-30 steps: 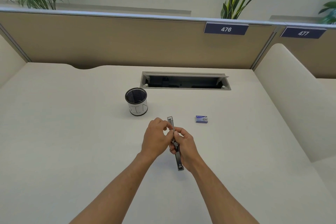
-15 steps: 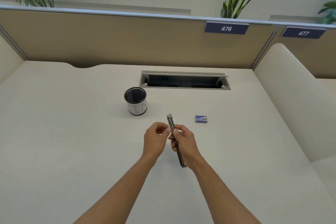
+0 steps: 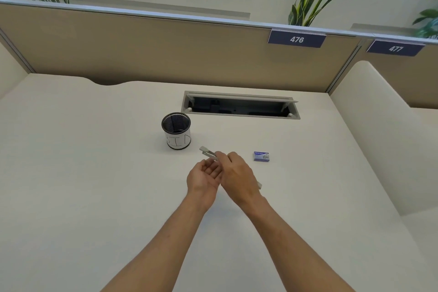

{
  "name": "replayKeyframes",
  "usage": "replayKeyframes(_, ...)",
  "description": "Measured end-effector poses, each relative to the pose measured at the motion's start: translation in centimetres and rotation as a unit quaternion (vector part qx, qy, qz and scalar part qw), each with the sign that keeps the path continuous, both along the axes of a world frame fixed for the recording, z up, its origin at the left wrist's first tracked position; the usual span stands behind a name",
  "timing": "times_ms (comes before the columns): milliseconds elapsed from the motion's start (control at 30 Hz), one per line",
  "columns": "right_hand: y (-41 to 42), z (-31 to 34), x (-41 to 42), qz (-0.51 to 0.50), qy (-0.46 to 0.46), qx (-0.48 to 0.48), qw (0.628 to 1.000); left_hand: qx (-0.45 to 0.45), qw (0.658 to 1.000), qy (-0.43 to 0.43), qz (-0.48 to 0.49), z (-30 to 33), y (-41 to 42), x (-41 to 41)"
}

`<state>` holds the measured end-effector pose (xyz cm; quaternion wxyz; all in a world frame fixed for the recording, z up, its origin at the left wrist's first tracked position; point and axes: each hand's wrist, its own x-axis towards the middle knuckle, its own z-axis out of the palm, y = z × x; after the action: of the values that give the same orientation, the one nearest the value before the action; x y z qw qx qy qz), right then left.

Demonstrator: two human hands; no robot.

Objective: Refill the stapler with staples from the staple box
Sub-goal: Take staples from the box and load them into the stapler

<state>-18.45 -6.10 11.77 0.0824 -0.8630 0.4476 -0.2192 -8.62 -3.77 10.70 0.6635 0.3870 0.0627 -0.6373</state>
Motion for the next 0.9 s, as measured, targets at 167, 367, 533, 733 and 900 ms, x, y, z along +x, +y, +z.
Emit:
replayKeyframes(167, -0.1, -0.2, -0.2, 0.0, 0.009, -0.011, 1.0, -0.008, 1.0, 0.008, 0.003, -0.2, 0.0, 0.1)
replayKeyframes(367, -0.5, -0.4, -0.5, -0.047, -0.12, 0.082, 0.988, -0.014, 0.999, 0.038, 0.002, -0.4, -0.3, -0.1)
replayKeyframes(533, -1.2, -0.4, -0.9, -0.189, -0.324, 0.281, 0.884, -0.018, 1.0, 0.015, -0.016, -0.7, -0.3, 0.7)
replayKeyframes(733, -0.8, -0.9, -2.1, -0.197, -0.518, 0.466, 0.69, -0.04, 0.994, -0.084, -0.059, -1.0, -1.1, 2.9)
replayKeyframes(900, -0.5, -1.2, -2.0, -0.195, -0.579, 0.523, 0.595, -0.048, 0.958, -0.27, -0.087, -0.2, -2.5, 5.6)
